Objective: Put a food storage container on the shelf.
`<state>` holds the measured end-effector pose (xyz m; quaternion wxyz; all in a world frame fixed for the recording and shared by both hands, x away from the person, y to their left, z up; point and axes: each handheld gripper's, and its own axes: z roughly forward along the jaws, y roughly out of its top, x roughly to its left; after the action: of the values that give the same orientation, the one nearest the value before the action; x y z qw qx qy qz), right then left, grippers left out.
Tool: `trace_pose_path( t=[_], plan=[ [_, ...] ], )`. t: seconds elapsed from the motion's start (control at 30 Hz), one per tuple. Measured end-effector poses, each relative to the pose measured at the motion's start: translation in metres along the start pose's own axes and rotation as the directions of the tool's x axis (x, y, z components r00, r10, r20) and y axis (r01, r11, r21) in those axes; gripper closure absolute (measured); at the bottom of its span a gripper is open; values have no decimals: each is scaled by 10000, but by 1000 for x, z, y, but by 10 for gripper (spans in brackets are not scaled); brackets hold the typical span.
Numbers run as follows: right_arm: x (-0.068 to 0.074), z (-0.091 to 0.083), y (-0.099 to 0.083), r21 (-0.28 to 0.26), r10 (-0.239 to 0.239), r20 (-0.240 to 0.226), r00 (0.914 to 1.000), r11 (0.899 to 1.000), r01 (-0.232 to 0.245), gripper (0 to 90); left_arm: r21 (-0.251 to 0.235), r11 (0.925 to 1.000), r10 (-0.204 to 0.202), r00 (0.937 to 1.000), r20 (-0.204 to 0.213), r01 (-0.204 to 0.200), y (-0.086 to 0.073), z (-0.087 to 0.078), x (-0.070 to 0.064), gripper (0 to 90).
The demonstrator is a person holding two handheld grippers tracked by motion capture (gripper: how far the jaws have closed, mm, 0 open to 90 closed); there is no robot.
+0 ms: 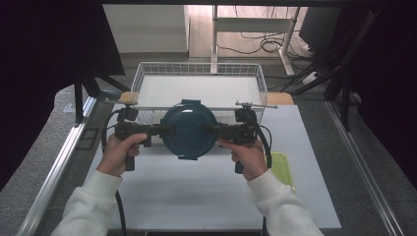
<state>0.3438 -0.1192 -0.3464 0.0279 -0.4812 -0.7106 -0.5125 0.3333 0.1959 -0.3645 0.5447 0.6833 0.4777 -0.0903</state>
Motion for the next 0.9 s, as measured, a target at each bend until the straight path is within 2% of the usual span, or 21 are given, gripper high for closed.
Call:
trace_pose_path(
  t=[0.2,0.4,0.77,0.9],
  plan=[
    [1,-9,15,-307,-138,20,9999,9994,138,356,-96,9997,220,9997,44,-220,16,2,-8,421],
    [1,-15,25,-368,-189,40,9998,9991,190,356,-117,9994,340,9994,73,-339,28,4,-12,421],
    [4,-13,43,-346,-278,49,9996,9990,279,358,-236,9991,368,9993,83,-366,42,0,-13,419],
    [8,-15,54,-368,-439,144,9989,9983,444,358,-308,9989,370,9992,172,-364,50,-1,-13,419]
  ],
)
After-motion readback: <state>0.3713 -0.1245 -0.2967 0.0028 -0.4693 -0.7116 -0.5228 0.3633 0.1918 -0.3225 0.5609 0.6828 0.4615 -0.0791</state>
